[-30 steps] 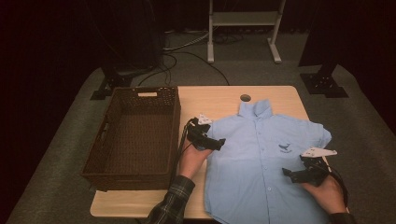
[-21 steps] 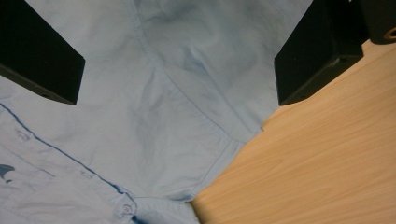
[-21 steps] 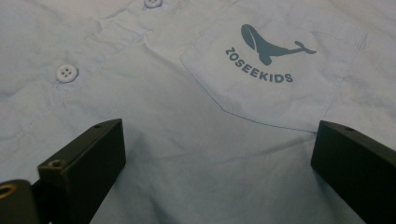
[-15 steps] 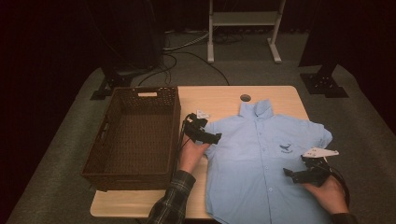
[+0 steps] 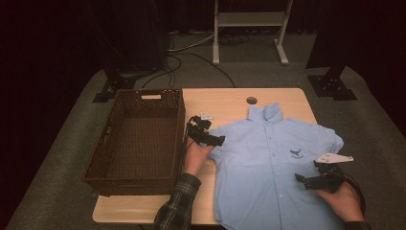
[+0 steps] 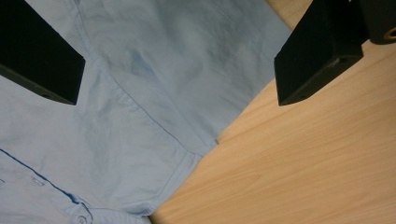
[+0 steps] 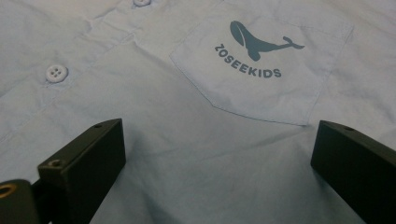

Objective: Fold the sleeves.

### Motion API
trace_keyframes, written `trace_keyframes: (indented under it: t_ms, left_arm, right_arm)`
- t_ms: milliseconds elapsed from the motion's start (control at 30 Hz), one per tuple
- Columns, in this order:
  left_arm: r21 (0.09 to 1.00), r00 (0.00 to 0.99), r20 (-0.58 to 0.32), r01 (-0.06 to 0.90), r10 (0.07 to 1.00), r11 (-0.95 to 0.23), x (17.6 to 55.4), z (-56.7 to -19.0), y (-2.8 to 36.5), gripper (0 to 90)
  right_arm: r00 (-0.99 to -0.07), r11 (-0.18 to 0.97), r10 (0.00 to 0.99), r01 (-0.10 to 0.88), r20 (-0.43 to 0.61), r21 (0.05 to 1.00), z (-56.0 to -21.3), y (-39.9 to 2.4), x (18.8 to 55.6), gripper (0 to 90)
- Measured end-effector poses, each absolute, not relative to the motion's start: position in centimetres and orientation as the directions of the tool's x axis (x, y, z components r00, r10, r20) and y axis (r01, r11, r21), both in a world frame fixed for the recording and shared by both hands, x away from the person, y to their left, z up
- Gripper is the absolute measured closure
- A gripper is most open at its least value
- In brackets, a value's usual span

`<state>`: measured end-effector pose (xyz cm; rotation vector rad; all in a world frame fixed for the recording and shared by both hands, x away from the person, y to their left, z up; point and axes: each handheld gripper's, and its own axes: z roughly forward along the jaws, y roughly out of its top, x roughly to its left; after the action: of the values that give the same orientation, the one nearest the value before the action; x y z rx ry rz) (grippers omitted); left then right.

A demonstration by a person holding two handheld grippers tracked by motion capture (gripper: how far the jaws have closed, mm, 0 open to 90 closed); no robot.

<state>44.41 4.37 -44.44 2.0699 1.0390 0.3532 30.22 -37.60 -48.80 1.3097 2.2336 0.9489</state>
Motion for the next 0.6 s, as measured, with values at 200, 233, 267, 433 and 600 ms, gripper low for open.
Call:
trace_keyframes:
  t_ms: [200, 233, 267, 433, 600]
  left_arm:
    - [0.734, 0.62, -0.097, 0.573, 0.778, -0.364, 45.0, -44.9, 4.2, 4.1]
    - [0.73, 0.616, -0.093, 0.577, 0.783, -0.367, 45.0, -44.9, 4.3, 4.4]
    - [0.728, 0.61, -0.092, 0.58, 0.787, -0.364, 45.1, -45.1, 4.3, 5.1]
    - [0.711, 0.596, -0.085, 0.598, 0.798, -0.371, 45.3, -45.5, 4.5, 7.9]
    - [0.713, 0.576, -0.074, 0.601, 0.814, -0.361, 45.4, -45.6, 4.7, 11.9]
  right_arm:
    - [-0.473, 0.324, 0.881, 0.619, 0.009, 0.716, -48.8, -37.8, 29.6, 2.0]
    - [-0.471, 0.323, 0.882, 0.619, 0.01, 0.716, -48.8, -37.8, 29.5, 1.9]
    - [-0.471, 0.323, 0.882, 0.619, 0.01, 0.716, -48.8, -37.8, 29.5, 1.9]
    - [-0.47, 0.322, 0.883, 0.619, 0.01, 0.716, -48.8, -37.8, 29.6, 1.9]
    - [-0.47, 0.322, 0.883, 0.619, 0.009, 0.716, -48.8, -37.8, 29.6, 1.9]
